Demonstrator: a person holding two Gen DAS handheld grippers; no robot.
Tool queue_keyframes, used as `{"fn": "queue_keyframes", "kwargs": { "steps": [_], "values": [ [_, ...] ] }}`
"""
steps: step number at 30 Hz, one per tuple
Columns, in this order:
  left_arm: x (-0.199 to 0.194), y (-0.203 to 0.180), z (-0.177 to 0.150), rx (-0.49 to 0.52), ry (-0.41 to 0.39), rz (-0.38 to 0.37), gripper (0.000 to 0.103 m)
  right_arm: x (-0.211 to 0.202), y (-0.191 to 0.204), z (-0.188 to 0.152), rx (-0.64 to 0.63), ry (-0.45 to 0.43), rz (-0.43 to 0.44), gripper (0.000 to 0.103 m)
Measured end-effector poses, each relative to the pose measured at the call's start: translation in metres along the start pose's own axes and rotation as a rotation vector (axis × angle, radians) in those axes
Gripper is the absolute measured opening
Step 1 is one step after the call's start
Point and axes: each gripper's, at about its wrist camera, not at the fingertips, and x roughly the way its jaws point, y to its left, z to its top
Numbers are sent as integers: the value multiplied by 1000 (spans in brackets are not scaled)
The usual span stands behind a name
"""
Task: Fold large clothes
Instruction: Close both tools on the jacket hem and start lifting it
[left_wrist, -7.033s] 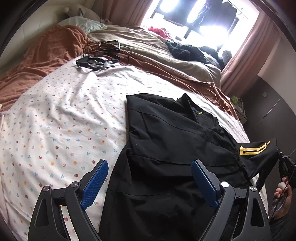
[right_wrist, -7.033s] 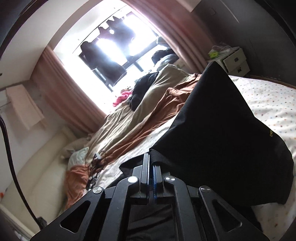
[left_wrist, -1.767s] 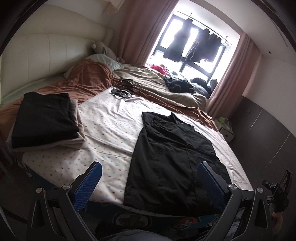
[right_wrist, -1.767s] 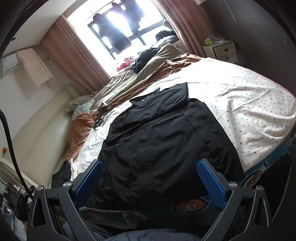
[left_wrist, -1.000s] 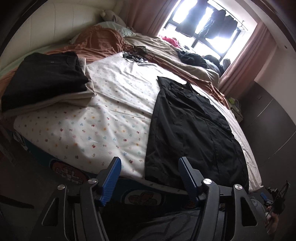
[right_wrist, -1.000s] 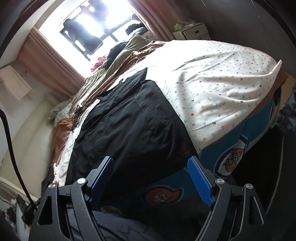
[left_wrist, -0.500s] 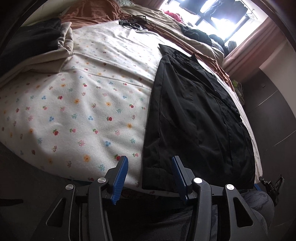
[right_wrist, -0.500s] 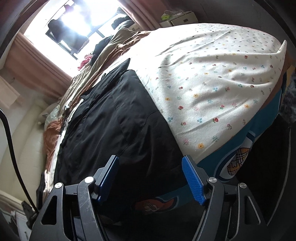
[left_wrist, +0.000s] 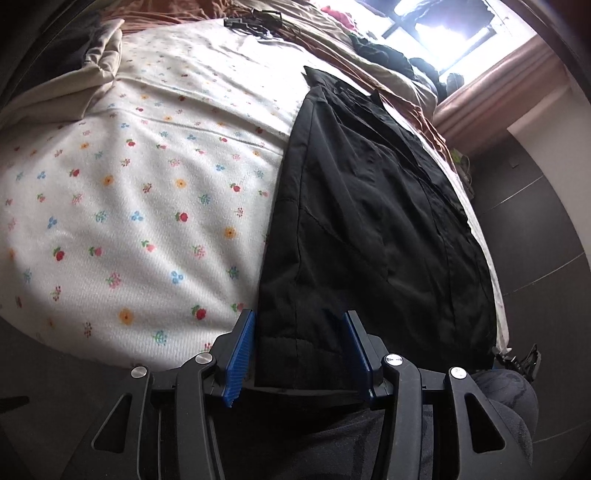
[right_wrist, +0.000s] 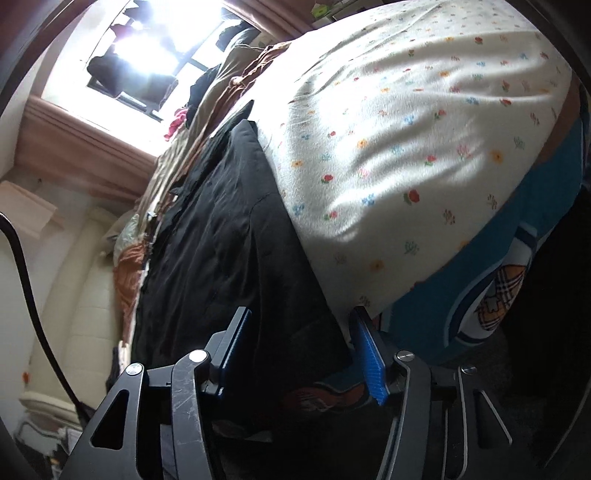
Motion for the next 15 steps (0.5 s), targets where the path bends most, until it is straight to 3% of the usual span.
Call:
{"fn": "queue_keyframes", "kwargs": {
  "steps": [3, 8, 10, 15],
  "values": [
    [-5, 5, -6, -33, 13, -67, 50, -7, -1, -9, 9, -21, 97, 52],
    [-11, 13, -12, -102, -1, -158, 50, -15, 13, -8, -24, -52, 165, 46],
    [-12, 11, -13, -109, -16, -189, 50, -15, 18, -5, -29, -63, 166, 46],
    [-3, 12, -11, -134, -19, -162, 50, 0, 19, -1, -17, -56, 112, 46]
  ]
}}
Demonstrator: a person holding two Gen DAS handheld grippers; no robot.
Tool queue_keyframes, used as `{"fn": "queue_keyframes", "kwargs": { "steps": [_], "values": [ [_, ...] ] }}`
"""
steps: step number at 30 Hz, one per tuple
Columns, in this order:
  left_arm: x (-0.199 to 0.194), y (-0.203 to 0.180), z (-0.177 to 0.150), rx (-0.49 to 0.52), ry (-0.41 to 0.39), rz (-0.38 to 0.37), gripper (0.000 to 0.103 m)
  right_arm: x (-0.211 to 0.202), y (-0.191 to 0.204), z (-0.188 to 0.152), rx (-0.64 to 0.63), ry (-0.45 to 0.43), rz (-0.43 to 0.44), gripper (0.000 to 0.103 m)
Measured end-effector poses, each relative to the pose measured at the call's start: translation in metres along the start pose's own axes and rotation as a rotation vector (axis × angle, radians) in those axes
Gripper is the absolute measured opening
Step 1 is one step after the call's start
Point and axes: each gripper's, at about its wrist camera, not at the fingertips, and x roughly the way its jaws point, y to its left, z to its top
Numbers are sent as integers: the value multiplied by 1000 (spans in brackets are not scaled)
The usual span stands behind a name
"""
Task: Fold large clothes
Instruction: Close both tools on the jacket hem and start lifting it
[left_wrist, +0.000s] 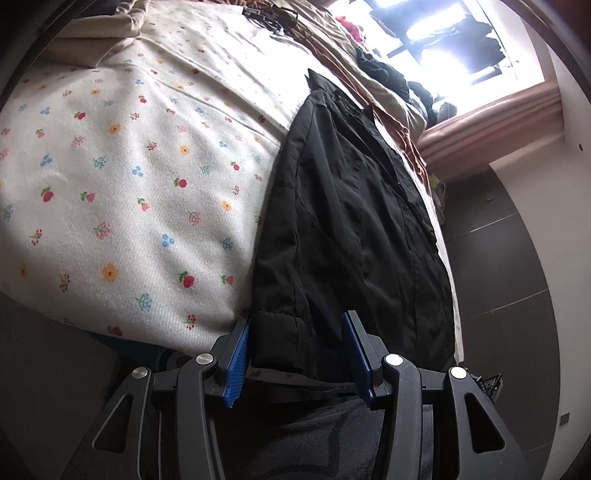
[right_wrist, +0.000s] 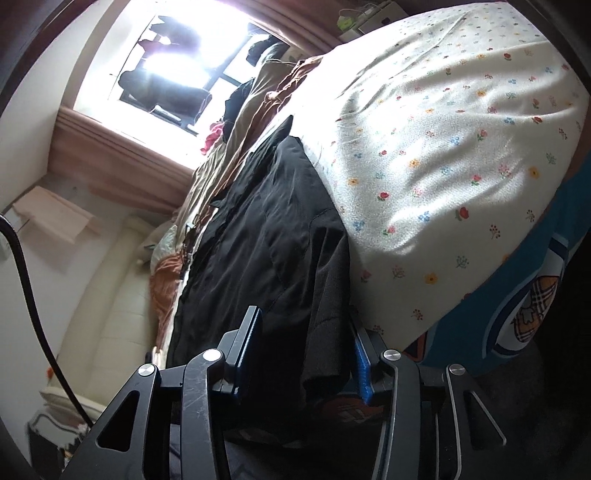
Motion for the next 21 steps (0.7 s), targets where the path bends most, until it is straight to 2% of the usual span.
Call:
{"fn": "queue_keyframes", "kwargs": {
  "steps": [2, 4, 5, 6, 7, 10, 13, 21],
  "values": [
    [4, -1, 2, 5, -7, 8, 48, 5, -4, -1, 26, 2, 4, 45],
    [6, -5, 2, 19, -11, 35, 39, 8, -2, -2, 31, -9, 14, 31],
    [7, -6, 2, 25, -14, 52, 35, 10, -1, -3, 32, -11, 6, 15],
    [6, -6, 2, 25, -16, 69, 22, 9, 0, -3, 35, -19, -10, 10],
    [7, -3, 2, 20, -15, 82, 17, 6, 1, -3, 35, -37, -20, 8],
    [2, 2, 3, 1, -38, 60, 13, -9, 10, -1, 30, -88, -11, 6],
    [-12, -4, 5, 9, -84, 36, 8, -27, 24, 4, 58, -125, 39, 5],
    [-73, -37, 20, 36, -206, -48, 4, -62, 101, 7, -50, -174, 129, 5]
  ]
}}
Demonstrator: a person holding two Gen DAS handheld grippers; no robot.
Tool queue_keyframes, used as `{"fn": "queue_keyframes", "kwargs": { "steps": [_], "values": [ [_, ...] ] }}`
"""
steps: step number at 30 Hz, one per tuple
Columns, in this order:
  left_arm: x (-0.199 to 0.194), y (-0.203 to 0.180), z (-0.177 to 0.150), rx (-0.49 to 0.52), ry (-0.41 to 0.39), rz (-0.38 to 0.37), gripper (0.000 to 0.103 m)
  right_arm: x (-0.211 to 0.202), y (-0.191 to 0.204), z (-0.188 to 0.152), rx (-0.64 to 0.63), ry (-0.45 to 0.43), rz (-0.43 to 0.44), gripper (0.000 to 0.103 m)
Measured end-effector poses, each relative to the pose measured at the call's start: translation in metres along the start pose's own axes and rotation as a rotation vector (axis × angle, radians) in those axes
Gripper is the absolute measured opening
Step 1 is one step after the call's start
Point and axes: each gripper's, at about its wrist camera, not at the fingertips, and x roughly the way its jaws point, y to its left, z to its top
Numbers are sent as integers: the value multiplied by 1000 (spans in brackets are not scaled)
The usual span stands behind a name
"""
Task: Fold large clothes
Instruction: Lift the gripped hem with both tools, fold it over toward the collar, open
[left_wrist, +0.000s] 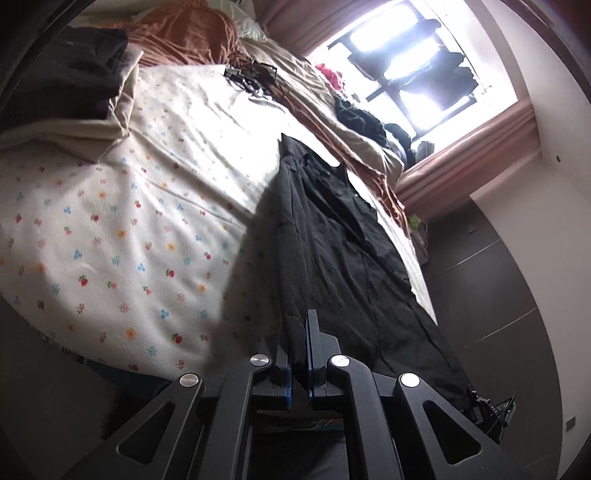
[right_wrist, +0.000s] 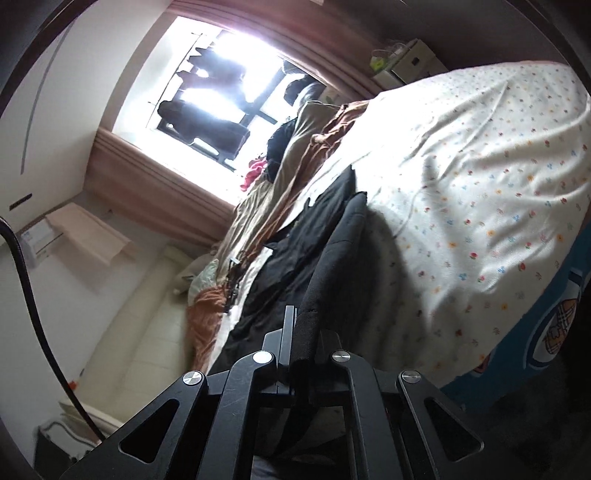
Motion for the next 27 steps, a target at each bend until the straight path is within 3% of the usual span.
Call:
{"fn": "queue_keyframes", "kwargs": {
  "steps": [6, 17, 27],
  "values": [
    [-50, -15, 2, 11, -66, -46, 4, -27, 41, 6, -68, -17, 58, 5],
    [-124, -6, -33, 8, -115, -67, 4, -63, 83, -6, -148, -9, 146, 5],
    [-190, -44, -28, 70, -214, -130, 4, -98, 117, -5, -205, -67, 238, 5]
  ]
}}
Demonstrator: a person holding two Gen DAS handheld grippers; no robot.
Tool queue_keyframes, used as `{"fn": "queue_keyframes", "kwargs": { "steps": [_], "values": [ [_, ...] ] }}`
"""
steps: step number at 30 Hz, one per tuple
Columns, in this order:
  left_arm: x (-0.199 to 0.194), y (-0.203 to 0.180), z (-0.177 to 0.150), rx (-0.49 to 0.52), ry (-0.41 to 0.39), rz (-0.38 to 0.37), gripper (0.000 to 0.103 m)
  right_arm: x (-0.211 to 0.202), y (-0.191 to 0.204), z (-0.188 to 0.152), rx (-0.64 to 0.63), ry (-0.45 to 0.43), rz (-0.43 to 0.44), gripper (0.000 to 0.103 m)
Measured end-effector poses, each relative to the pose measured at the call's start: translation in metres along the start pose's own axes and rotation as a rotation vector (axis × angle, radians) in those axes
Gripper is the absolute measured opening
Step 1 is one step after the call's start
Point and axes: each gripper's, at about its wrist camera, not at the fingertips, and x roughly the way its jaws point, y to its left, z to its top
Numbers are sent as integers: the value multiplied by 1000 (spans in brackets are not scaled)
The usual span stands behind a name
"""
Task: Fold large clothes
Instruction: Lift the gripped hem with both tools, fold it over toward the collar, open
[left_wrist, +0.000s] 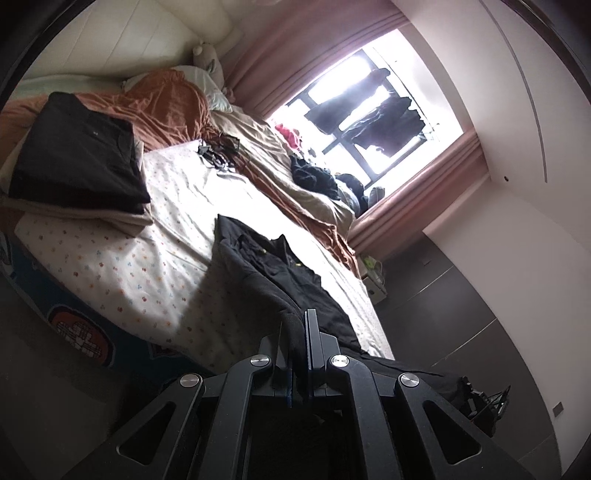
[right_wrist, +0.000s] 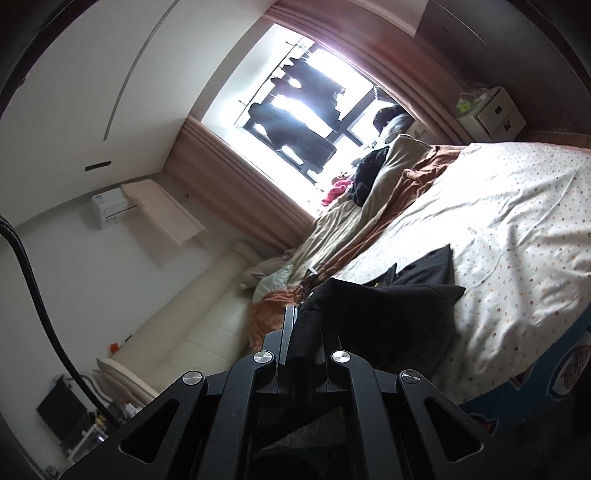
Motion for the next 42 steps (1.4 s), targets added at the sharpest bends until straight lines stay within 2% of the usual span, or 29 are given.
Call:
{"fn": "queue_keyframes", "kwargs": {
  "steps": [7, 16, 32, 42],
  "values": [
    [-29, -26, 19, 45, -78, -25, 4, 1, 6, 9, -20, -32, 29, 5],
    [-4, -41, 38, 86, -86, -44, 4, 27, -16, 20, -12, -26, 5, 5],
    [95, -66, 119, 138, -113, -40, 4, 119, -52, 84, 24, -60, -37, 5],
    [172, -58, 164, 139, -89, -17, 4, 179, -79, 106, 51, -51, -93, 5]
  ]
}}
